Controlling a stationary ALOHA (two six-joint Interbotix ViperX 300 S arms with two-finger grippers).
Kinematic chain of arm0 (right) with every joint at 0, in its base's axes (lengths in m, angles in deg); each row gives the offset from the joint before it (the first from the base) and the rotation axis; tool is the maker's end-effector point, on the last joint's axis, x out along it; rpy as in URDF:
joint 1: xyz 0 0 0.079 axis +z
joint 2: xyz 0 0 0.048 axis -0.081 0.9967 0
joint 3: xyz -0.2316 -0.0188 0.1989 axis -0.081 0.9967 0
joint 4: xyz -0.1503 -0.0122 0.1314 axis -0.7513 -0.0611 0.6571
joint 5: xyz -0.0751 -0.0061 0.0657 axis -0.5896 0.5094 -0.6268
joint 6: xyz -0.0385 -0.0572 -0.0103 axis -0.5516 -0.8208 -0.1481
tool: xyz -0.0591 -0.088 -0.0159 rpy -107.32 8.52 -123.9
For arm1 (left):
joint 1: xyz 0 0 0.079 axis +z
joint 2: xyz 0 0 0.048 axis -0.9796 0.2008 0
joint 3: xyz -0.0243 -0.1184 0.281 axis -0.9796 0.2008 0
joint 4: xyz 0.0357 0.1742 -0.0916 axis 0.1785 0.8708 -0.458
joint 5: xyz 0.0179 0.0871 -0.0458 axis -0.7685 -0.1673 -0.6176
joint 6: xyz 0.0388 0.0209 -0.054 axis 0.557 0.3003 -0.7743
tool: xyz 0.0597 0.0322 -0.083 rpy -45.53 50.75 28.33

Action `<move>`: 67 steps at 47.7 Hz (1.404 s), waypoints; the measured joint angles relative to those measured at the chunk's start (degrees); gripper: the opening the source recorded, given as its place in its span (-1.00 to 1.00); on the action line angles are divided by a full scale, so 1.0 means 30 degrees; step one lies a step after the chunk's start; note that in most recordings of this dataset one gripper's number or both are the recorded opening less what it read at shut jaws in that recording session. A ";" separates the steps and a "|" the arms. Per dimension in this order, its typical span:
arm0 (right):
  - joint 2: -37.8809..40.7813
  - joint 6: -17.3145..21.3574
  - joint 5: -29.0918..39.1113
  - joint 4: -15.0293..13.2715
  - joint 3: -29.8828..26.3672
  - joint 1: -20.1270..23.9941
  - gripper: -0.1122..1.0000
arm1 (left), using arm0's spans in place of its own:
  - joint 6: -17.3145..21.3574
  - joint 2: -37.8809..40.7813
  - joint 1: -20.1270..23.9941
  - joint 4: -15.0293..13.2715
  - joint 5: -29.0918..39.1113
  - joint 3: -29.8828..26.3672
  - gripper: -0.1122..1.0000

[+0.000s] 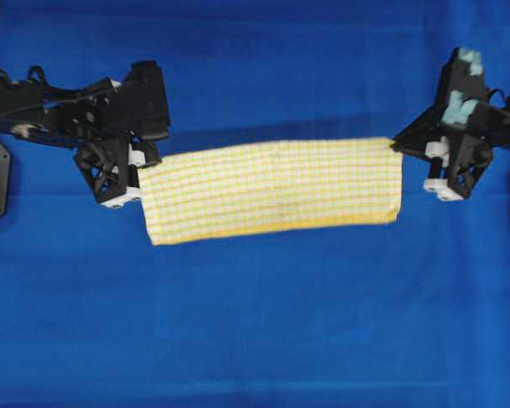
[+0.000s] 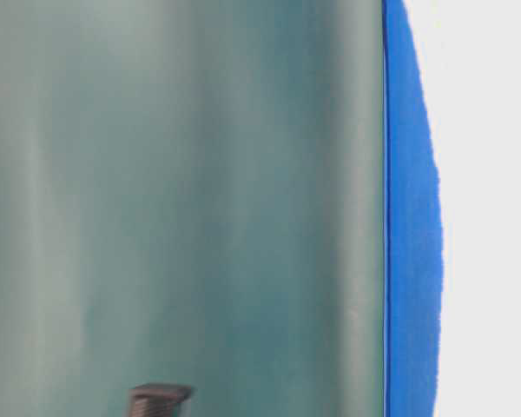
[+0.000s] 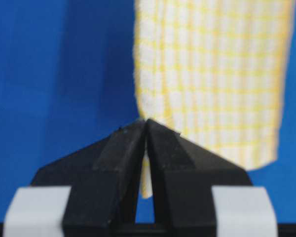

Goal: Fold the yellow towel.
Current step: 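Grasp both ends of the folded strip and lift it, then swing the strip vertical, left gripper down, right gripper up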

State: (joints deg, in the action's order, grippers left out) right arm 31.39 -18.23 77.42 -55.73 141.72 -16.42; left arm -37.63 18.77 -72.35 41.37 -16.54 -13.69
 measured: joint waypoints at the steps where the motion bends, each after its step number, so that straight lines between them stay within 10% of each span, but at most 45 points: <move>1: -0.0205 0.0000 0.0088 0.0000 0.0000 0.0000 -0.71 | -0.0029 -0.0176 -0.0088 0.0000 0.0000 0.0000 -0.78; 19: -0.0439 0.0000 0.0029 -0.0410 -0.0234 -0.0410 -0.71 | -0.1084 -0.1172 -0.2021 -0.0088 -0.1816 0.0029 -0.78; 39: 0.2725 0.0000 -0.1641 -0.2725 -0.2490 -0.4365 -0.71 | -0.2168 -0.0205 -0.6387 -0.0117 -0.7939 -0.0586 -0.78; 67: 0.7061 -0.0059 -0.2285 -0.4688 -0.7266 -0.5742 -0.71 | -0.2021 0.6797 -0.6826 -0.0117 -0.8760 -0.8203 -0.78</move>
State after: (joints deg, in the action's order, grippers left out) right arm 52.57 -18.41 70.56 -69.79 119.92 -33.65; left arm -43.69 39.17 -92.83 41.02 -42.81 -38.30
